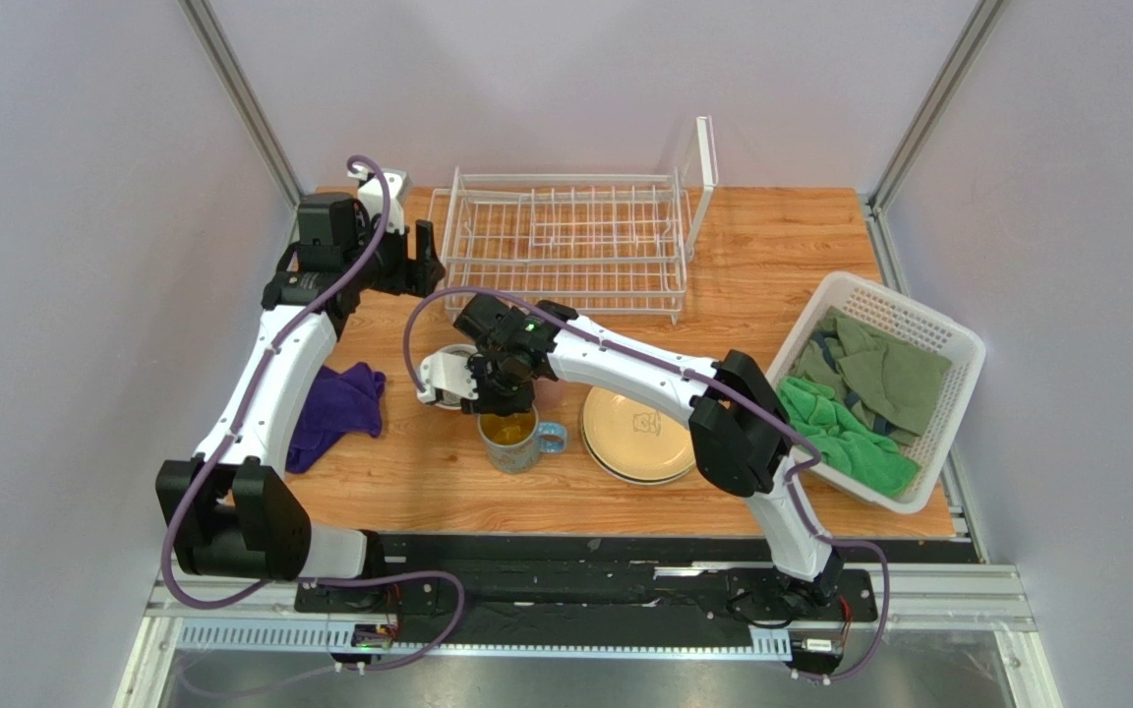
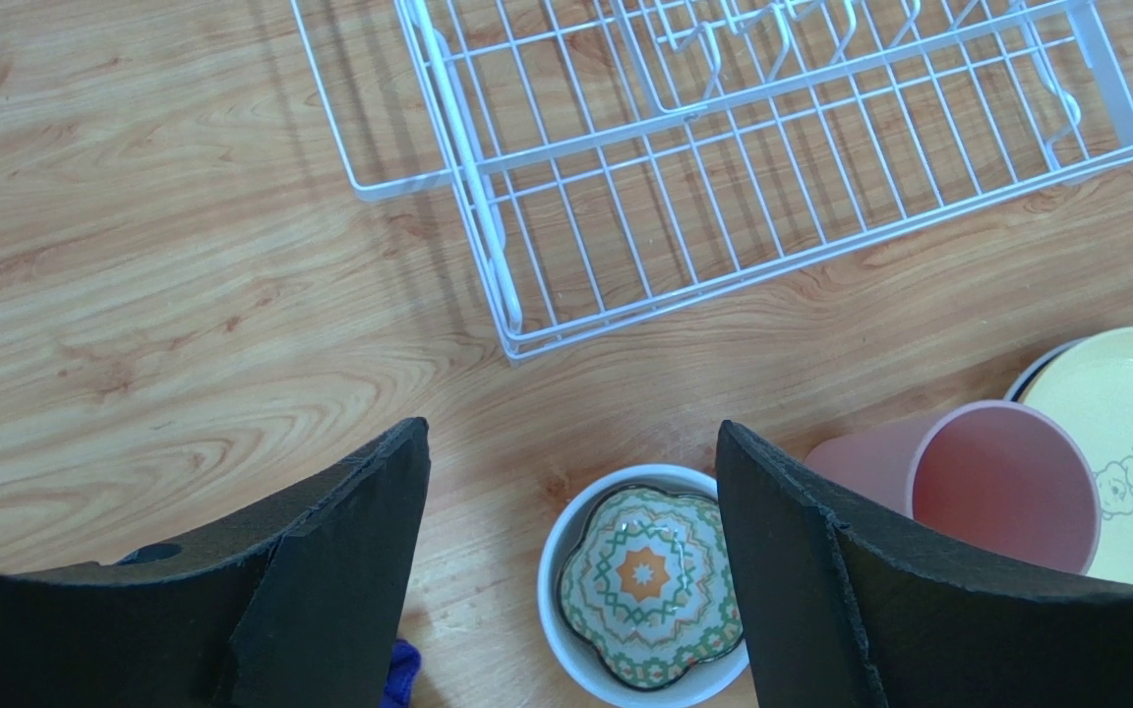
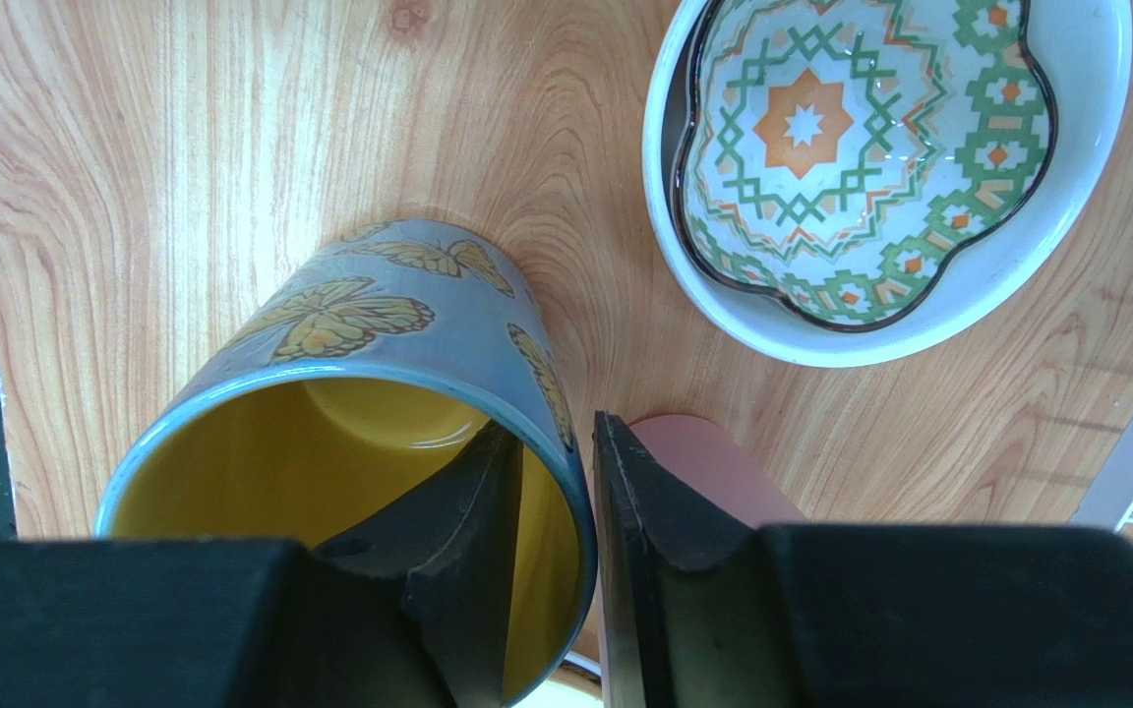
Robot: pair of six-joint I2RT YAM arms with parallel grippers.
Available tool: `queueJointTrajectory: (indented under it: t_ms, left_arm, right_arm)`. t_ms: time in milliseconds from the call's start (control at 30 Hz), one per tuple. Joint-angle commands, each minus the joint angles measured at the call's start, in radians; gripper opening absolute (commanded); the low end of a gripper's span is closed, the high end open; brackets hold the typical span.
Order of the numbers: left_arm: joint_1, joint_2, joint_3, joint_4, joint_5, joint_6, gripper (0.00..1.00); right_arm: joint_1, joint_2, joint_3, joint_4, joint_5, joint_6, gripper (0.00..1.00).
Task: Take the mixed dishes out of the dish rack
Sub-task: Place the cup at the center of the board.
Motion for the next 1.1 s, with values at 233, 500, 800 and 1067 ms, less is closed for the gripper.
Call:
queueJointTrajectory:
  t_ms: [233, 500, 800, 1067]
  left_arm:
    - [0.005, -0.004, 0.010, 0.028, 0.021, 0.019, 0.79]
    - [0.005, -0.024, 0.017, 0.019, 0.026, 0.016, 0.78]
    - [0.005, -0.056, 0.036, -0.010, 0.020, 0.023, 0.78]
    - [0.005, -0.096, 0.028, -0.015, 0.008, 0.025, 0.79]
  right_arm:
    - [0.010, -0.040, 0.029, 0.038, 0.045, -0.025, 0.36]
    - [0.030, -0.077, 0.040, 0.024, 0.061, -0.025, 0.37]
    - [0.059, -0.100, 0.072, 0.011, 0.103, -0.025, 0.37]
    - [0.063, -0.164, 0.081, 0.015, 0.181, -0.022, 0.38]
